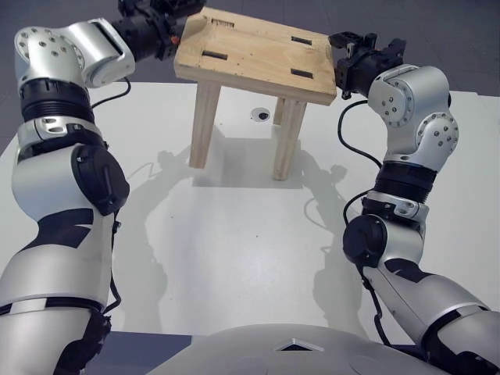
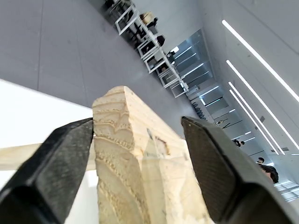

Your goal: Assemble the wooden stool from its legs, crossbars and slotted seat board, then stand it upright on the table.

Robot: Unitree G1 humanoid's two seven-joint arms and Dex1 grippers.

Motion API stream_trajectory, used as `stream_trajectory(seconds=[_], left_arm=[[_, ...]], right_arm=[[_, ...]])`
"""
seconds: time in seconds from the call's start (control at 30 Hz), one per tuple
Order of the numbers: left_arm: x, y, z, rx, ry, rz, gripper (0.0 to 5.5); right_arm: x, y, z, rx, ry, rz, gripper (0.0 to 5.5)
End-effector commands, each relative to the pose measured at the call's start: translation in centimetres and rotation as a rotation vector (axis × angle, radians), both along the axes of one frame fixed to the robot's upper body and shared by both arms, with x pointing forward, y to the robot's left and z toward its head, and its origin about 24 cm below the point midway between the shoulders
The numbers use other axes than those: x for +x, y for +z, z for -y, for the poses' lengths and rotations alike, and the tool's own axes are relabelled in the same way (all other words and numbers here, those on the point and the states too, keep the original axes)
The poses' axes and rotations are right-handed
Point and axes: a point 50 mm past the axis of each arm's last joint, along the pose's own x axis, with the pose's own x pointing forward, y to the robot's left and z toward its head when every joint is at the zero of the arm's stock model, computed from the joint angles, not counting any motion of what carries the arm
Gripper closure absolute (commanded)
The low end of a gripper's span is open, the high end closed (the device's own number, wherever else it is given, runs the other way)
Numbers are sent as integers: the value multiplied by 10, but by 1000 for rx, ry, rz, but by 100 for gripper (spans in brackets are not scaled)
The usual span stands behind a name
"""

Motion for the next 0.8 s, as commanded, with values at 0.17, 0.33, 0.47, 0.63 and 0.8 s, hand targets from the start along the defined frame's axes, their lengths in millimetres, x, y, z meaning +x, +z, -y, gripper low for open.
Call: stream_trajectory(seconds=[0.17,0.33,0.47,0.63,0.8], left_arm=[[-3,-13,-20,15,20,-16,42],[-5,-28,-51,182,186,23,10],[-22,-39,-89,555,497,234,10],[-47,-45,-101,528,767,422,10],[-60,-79,-102,663,919,406,10]], right_arm=[[4,2,0,-2,-18,-7,109],[-4,-10,17,-180,-114,-26,27],[-15,-14,38,-498,-285,74,12],[-17,-16,45,-915,-461,256,12],[-18,-17,36,-1289,-541,606,12]])
